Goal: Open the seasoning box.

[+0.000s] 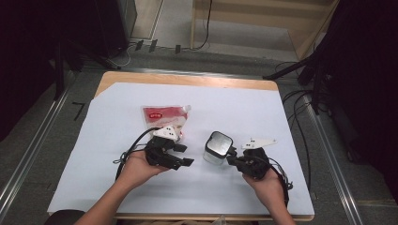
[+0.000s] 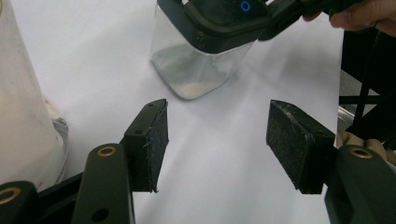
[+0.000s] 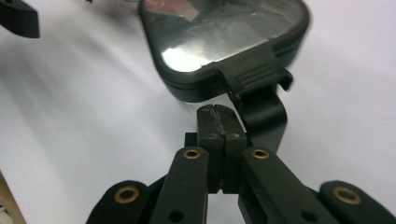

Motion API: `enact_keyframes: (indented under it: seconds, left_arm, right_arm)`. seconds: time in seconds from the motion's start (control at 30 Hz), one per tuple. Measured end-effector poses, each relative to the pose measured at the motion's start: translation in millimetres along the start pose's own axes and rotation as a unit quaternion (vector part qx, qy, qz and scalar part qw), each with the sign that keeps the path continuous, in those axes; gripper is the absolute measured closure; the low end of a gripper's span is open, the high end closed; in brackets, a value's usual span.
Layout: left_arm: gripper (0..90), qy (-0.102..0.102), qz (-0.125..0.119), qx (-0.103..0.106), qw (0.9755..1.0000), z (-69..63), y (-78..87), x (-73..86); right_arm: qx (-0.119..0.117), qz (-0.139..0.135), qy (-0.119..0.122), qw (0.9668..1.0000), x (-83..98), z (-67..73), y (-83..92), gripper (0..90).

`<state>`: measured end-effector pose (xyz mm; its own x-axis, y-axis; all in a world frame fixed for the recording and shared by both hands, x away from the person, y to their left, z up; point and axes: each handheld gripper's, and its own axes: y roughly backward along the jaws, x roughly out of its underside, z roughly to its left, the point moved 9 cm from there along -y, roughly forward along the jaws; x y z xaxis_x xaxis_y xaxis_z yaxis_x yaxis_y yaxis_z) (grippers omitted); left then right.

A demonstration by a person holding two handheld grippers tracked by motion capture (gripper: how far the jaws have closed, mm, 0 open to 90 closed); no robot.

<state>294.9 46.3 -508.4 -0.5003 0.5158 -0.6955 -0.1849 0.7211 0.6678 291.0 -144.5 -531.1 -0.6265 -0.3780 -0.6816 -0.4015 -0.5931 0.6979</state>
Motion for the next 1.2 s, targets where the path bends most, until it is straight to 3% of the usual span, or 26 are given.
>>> enact_keyframes:
  seconds: [0.13, 0.27, 0.37, 0.47, 0.5, 0.6, 0.7, 0.77, 0.83, 1.07, 1.13, 1.2]
  left_arm:
    - [41.4, -0.009, 0.001, -0.007, 0.9999, 0.4, -1.9, 0.4]
    - [41.5, -0.011, -0.001, 0.011, 0.9999, 0.1, -6.3, -1.2]
    - [38.0, -0.018, 0.006, -0.013, 0.9997, 4.1, -11.3, -2.8]
    - [36.2, -0.018, 0.021, 0.008, 0.9996, 1.2, -16.8, -3.3]
    - [36.2, -0.024, 0.029, 0.007, 0.9993, 1.3, -18.4, -3.6]
    - [31.8, -0.031, 0.028, 0.015, 0.999, -1.5, -25.1, -9.6]
    - [25.6, -0.023, 0.025, 0.028, 0.999, -2.6, -29.0, -18.0]
    - [22.6, -0.018, 0.021, 0.051, 0.9983, -5.7, -30.1, -20.7]
    - [19.4, -0.021, 0.027, 0.054, 0.998, -7.1, -31.0, -21.0]
    - [20.8, -0.053, 0.024, 0.043, 0.9974, -10.3, -43.4, -34.5]
    - [20.6, -0.062, 0.026, 0.032, 0.9972, -8.0, -46.8, -37.0]
    - [20.1, -0.058, 0.02, 0.037, 0.9974, -7.6, -49.5, -39.5]
  right_arm:
    - [0.002, -0.008, -0.004, 1.0, 0.9, -10.5, 8.6, 90.0]
    - [0.002, -0.012, -0.01, 0.9999, 1.7, -19.7, 13.6, 90.0]
    - [0.006, -0.013, -0.01, 0.9998, 2.0, -25.7, 16.0, 90.0]
    - [0.006, -0.018, -0.011, 0.9998, 1.1, -29.6, 17.7, 90.0]
    - [0.007, -0.018, -0.011, 0.9998, 0.8, -31.3, 17.7, 90.0]
    - [0.011, -0.017, -0.014, 0.9997, -0.2, -37.3, 17.6, 90.0]
    - [0.016, -0.018, -0.018, 0.9996, -2.8, -44.1, 16.5, 90.0]
    - [0.019, -0.02, -0.026, 0.9993, -4.6, -49.9, 15.6, 90.0]
    - [0.021, -0.019, -0.03, 0.9991, -5.4, -53.8, 13.9, 90.0]
    - [0.036, -0.011, -0.029, 0.9989, -9.8, -61.3, 5.5, 90.0]
    - [0.038, -0.012, -0.03, 0.9988, -10.5, -63.0, 7.3, 90.0]
    - [0.038, -0.021, -0.035, 0.9984, -11.7, -64.6, 12.6, 90.0]
